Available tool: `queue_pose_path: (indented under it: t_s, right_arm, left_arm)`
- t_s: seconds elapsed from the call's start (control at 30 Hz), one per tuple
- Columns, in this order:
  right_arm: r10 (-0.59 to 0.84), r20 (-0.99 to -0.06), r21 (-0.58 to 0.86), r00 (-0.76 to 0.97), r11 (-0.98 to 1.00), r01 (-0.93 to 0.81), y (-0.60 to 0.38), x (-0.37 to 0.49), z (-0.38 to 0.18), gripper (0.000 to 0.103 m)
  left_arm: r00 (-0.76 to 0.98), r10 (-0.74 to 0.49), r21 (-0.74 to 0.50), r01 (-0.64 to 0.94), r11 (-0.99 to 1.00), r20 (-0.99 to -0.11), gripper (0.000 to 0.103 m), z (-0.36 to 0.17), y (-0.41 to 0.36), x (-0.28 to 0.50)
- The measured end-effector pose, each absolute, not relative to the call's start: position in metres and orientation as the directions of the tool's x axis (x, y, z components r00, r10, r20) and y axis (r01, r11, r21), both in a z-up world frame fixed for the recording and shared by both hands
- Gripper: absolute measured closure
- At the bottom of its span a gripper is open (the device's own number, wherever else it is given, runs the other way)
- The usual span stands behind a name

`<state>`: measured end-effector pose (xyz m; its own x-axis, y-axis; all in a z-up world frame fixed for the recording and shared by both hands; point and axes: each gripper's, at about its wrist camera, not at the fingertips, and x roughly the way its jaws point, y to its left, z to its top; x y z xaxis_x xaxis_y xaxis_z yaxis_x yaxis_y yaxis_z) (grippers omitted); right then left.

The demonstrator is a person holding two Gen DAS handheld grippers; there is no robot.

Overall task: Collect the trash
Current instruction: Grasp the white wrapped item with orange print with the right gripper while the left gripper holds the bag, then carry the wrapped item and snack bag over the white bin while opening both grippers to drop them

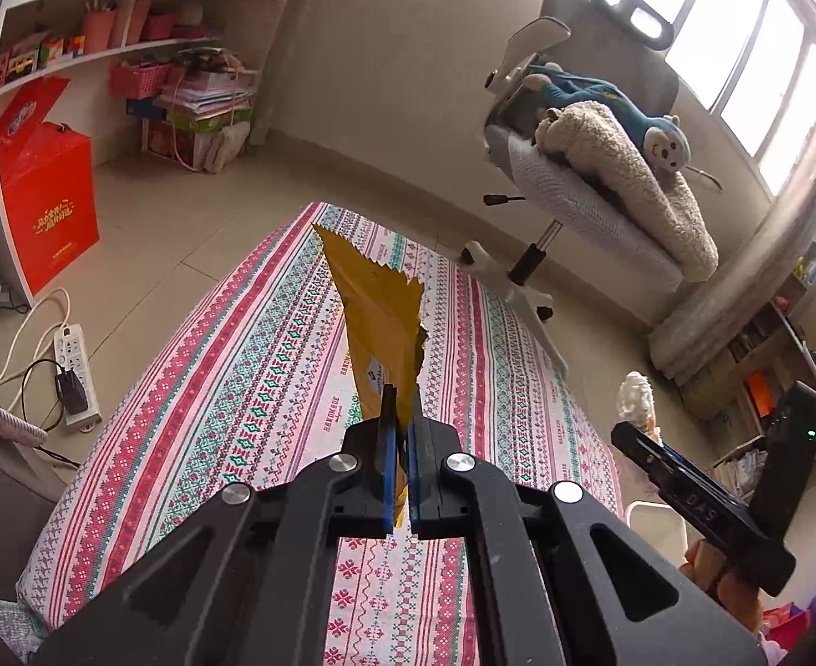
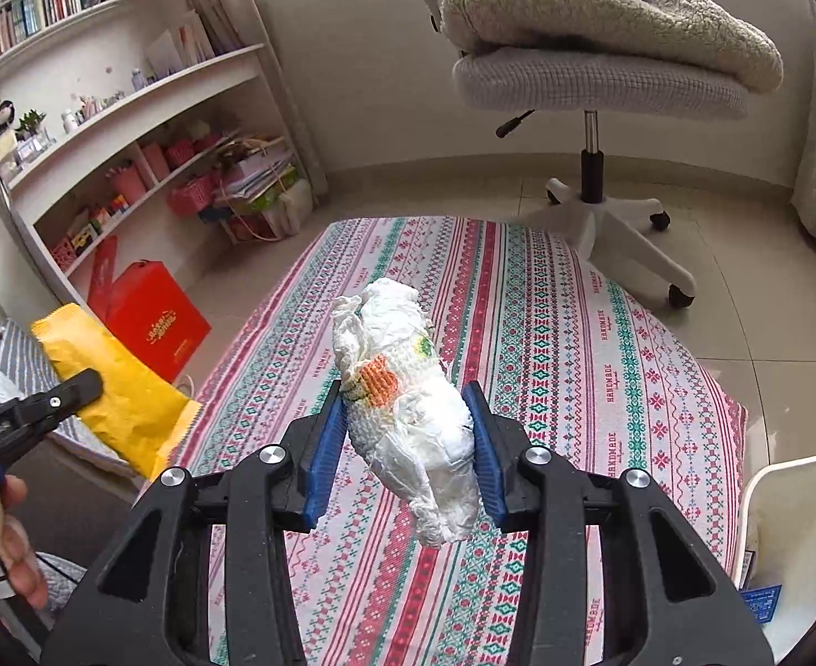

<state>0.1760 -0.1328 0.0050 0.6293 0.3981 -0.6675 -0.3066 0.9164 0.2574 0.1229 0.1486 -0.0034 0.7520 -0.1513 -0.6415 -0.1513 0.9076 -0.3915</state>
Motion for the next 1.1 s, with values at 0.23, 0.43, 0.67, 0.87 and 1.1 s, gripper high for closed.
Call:
queue_pose_path:
  t_s: [0.23,0.43,0.67,0.87,1.1]
  right_arm:
    - [0.420,-0.596,0.314,0.684,0.906,-0.283,-0.170,0.151,0.015,0.064]
    - [0.409,-0.572,0.346,0.711,0.906,-0.243,-0.195,0.149,0.005,0.064]
    - [0.379,-0.579,0.341,0.722,0.917,-0.208,-0.207,0.150,0.000,0.064]
    - [0.341,-0.579,0.297,0.740,0.934,-0.198,-0.214,0.144,0.000,0.063]
    - [0.290,-0.559,0.272,0.777,0.949,-0.159,-0.234,0.135,0.009,0.063]
  left_arm:
    - [0.747,-0.151,-0.363,-0.129,0.923,-0.648,0.100,-0.011,0.126,0.126]
    - [0.760,-0.155,-0.355,-0.106,0.929,-0.631,0.100,-0.012,0.111,0.129]
    - [0.755,-0.195,-0.353,-0.051,0.934,-0.626,0.100,-0.010,0.080,0.138]
    - [0.743,-0.238,-0.357,-0.001,0.934,-0.625,0.100,-0.011,0.054,0.145]
    - [0.729,-0.255,-0.344,0.029,0.939,-0.635,0.100,-0.017,0.034,0.150]
